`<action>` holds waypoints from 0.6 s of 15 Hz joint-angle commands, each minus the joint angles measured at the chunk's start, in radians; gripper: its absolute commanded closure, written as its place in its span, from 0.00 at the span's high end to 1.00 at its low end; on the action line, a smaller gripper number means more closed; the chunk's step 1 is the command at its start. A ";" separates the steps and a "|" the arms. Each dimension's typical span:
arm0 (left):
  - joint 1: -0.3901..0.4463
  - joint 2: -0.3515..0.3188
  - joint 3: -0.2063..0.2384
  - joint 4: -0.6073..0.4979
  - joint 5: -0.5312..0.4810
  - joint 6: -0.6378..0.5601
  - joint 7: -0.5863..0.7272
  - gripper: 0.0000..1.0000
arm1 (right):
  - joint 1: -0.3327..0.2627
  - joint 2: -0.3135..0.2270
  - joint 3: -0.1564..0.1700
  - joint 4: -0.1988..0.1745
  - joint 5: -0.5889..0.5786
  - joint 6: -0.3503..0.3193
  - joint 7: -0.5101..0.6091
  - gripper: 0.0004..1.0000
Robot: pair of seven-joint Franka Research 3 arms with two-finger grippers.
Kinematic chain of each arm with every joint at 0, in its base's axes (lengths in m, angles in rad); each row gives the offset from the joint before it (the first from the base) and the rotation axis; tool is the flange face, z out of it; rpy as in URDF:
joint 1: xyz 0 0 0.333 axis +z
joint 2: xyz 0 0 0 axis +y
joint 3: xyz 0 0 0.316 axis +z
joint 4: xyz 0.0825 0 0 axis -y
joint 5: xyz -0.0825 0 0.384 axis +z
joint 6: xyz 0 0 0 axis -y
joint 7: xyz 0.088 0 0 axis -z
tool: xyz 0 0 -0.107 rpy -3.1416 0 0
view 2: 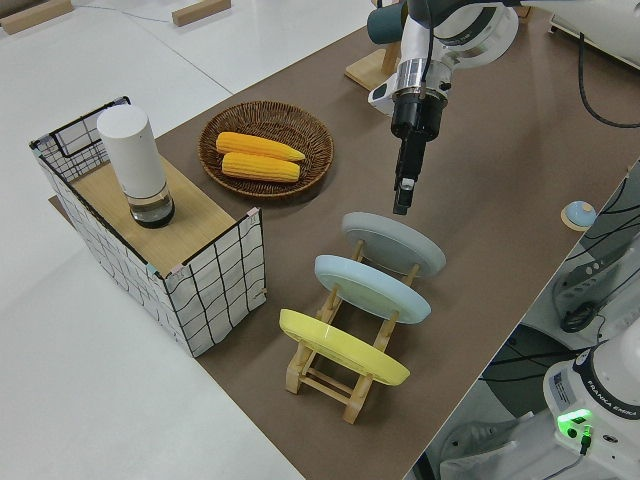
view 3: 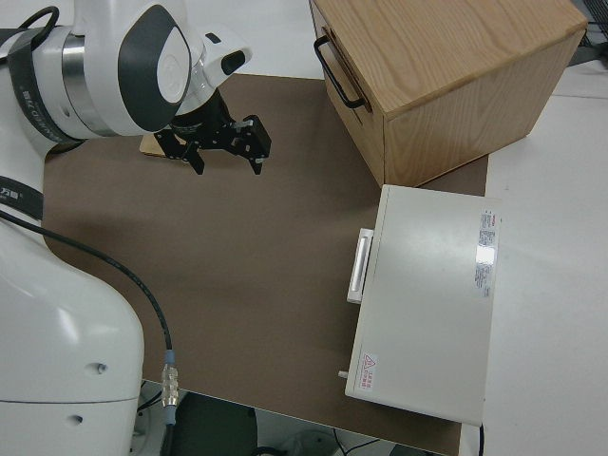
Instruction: Pick gray plate from table and place it on lower plate rack with left arm
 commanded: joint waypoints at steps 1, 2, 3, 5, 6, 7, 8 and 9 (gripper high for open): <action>-0.012 -0.007 0.003 0.044 -0.137 0.098 -0.004 0.99 | -0.026 -0.002 0.024 0.010 -0.007 -0.015 0.013 0.98; -0.010 -0.008 -0.017 0.059 -0.175 0.130 -0.012 0.99 | -0.026 -0.002 0.024 0.010 -0.007 -0.015 0.013 0.98; -0.003 -0.016 -0.031 0.067 -0.203 0.147 -0.011 0.99 | -0.026 -0.002 0.024 0.010 -0.007 -0.015 0.013 0.98; 0.000 -0.049 -0.031 0.085 -0.284 0.187 -0.009 0.99 | -0.026 -0.002 0.024 0.010 -0.007 -0.015 0.013 0.98; 0.002 -0.065 -0.026 0.101 -0.336 0.193 -0.003 0.99 | -0.026 -0.002 0.024 0.010 -0.007 -0.015 0.013 0.98; 0.004 -0.069 -0.025 0.127 -0.373 0.199 0.000 0.99 | -0.026 -0.002 0.024 0.010 -0.007 -0.015 0.013 0.98; 0.013 -0.068 -0.025 0.160 -0.396 0.216 0.009 0.99 | -0.026 -0.002 0.024 0.010 -0.007 -0.015 0.013 0.98; 0.017 -0.068 -0.025 0.185 -0.424 0.234 0.018 0.99 | -0.026 -0.002 0.024 0.010 -0.007 -0.015 0.013 0.98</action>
